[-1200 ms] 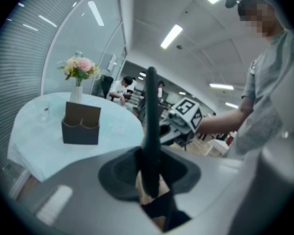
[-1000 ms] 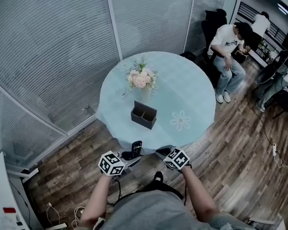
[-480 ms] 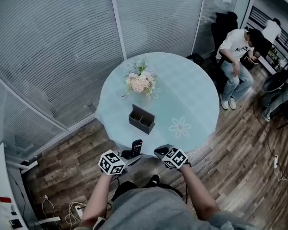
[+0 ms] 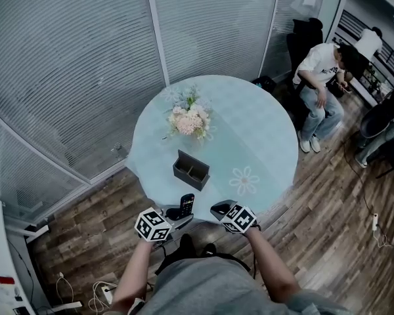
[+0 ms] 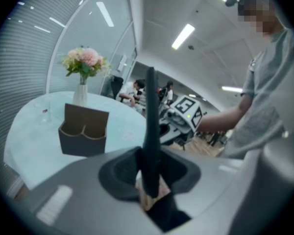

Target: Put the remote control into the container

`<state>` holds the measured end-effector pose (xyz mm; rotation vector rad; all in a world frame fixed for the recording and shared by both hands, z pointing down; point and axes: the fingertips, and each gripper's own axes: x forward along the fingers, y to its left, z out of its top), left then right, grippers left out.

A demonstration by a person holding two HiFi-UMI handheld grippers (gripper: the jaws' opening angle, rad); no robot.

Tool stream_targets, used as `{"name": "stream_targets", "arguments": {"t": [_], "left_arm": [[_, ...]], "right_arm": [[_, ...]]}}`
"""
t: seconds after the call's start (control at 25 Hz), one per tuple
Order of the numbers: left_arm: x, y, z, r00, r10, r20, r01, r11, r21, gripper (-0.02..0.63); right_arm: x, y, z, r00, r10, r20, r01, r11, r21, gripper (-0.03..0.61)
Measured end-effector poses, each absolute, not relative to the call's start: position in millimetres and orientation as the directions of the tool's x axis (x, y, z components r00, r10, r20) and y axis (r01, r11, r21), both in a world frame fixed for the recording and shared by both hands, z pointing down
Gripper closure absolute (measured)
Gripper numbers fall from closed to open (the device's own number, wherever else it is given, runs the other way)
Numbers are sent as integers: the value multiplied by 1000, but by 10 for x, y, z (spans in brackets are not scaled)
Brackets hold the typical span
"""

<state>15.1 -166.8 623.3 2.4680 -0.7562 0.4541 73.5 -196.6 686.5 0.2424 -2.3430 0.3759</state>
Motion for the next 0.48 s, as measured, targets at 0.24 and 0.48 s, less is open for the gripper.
{"name": "stream_targets", "arguments": {"t": [0.24,0.48], "left_arm": [[61,-1794,6272,811,-387,438,-561,-726,398,525],[-59,-1966,6250,836,-351,421,-519,-755,400,525]], "right_arm": [[632,-1966,6902,-689,-57,722,-291,935,-203,560],[494,-2075,6889,-674,-75,735,-314,930,-193,560]]}}
